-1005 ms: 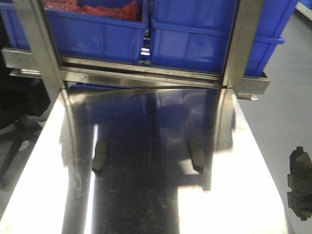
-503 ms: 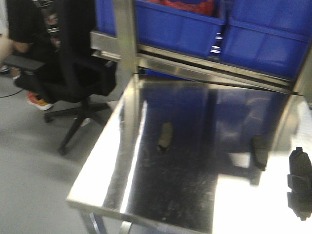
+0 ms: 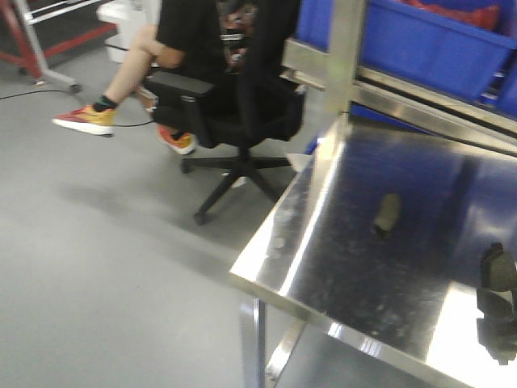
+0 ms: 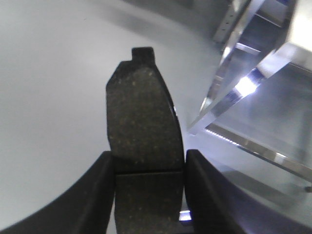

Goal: Move and align brake pads A on conveyor
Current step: 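Drive away from the table holding a pad in each gripper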

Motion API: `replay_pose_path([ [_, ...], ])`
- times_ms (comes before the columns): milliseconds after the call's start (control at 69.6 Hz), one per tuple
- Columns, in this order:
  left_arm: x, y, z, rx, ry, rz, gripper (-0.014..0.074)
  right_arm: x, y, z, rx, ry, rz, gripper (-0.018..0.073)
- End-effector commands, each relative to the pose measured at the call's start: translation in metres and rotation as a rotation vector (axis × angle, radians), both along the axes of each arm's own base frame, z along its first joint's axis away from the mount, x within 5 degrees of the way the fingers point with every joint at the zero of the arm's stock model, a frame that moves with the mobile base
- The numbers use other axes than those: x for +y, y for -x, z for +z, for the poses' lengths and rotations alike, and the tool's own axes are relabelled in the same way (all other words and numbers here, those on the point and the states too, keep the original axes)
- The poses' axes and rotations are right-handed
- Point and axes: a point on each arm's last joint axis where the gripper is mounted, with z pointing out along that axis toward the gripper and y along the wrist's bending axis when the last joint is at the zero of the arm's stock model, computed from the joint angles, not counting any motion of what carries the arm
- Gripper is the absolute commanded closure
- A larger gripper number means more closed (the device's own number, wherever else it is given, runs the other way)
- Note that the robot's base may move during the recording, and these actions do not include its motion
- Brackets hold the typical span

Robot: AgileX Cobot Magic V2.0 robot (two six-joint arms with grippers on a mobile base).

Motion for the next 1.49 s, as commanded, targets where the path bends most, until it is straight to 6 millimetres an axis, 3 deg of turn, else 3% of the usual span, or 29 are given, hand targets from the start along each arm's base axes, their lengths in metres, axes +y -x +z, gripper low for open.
replay_pose_path([
  [0, -0.0012, -0.0042, 0.0124, -0.088, 0.016, -0.001, 0.0604, -0.0005, -0.0051, 0.0149, -0.105, -0.005, -0.003, 0.0535],
  [1479, -0.0012, -0.0042, 0.0124, -0.088, 0.016, -0.001, 0.0604, -0.0005, -0.0051, 0.0149, -0.105, -0.005, -0.003, 0.0535],
])
